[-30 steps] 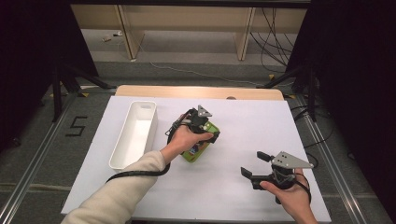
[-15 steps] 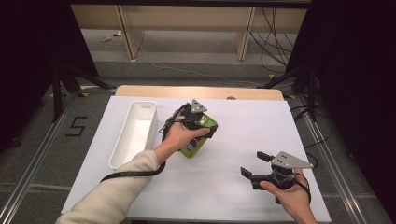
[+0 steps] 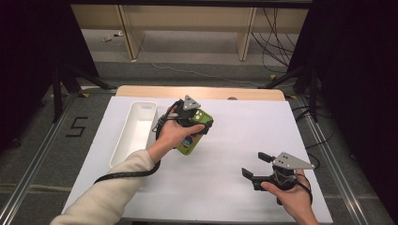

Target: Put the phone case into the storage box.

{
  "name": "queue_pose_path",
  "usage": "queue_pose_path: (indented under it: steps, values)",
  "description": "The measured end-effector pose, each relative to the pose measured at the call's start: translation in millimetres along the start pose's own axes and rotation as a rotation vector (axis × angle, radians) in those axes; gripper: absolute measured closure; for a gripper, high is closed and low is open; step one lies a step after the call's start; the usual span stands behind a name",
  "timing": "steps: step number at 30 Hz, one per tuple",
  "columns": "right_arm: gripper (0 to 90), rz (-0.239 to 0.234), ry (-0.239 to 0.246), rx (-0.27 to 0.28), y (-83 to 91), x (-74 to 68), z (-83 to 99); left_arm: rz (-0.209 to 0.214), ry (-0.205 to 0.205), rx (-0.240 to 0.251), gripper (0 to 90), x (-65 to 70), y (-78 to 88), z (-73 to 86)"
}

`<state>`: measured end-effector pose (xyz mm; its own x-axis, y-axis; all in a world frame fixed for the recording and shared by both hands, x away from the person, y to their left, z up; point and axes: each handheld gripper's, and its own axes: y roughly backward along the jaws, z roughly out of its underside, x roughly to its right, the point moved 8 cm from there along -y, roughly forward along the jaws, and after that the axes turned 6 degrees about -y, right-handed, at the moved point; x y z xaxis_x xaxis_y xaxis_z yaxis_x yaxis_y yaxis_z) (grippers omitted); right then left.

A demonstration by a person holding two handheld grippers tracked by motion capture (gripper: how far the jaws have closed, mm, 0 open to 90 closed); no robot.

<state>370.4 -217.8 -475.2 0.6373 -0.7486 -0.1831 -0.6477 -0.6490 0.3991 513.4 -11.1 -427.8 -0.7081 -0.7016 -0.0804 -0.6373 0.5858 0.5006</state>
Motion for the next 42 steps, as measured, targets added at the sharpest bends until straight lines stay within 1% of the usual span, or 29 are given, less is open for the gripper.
queue_pose_path:
  steps: [6, 7, 8, 9, 11, 22, 31, 42]
  values:
    - [12.8, -0.001, -0.001, -0.001, -0.2, -0.2, 0.2, -0.015, -0.004, 0.016, 16.5, -6.3, 7.7, -3.8]
    - [12.8, -0.001, 0.000, -0.001, -0.2, -0.3, 0.2, -0.016, 0.003, 0.019, 16.5, -6.5, 8.3, -4.3]
    - [12.8, 0.000, -0.001, 0.000, -0.3, -0.3, 0.2, -0.020, -0.005, 0.018, 16.5, -8.2, 9.6, -4.6]
    - [12.8, 0.000, 0.000, -0.001, -0.2, -0.2, 0.2, -0.022, 0.002, 0.022, 16.5, -8.8, 10.5, -5.1]
    - [12.8, 0.000, -0.001, -0.001, -0.2, -0.3, 0.1, -0.028, -0.003, 0.020, 16.5, -11.8, 13.6, -5.8]
    - [12.9, 0.000, -0.002, -0.002, -0.6, -0.2, 0.4, -0.055, 0.012, 0.044, 16.5, -25.1, 26.5, -9.6]
    - [12.9, 0.001, -0.003, -0.005, -1.3, -0.6, 0.9, -0.082, 0.015, 0.057, 16.5, -36.1, 35.8, -11.1]
    - [12.9, 0.002, -0.001, -0.006, -2.7, -0.5, 1.4, -0.096, 0.026, 0.069, 16.5, -44.3, 44.4, -11.8]
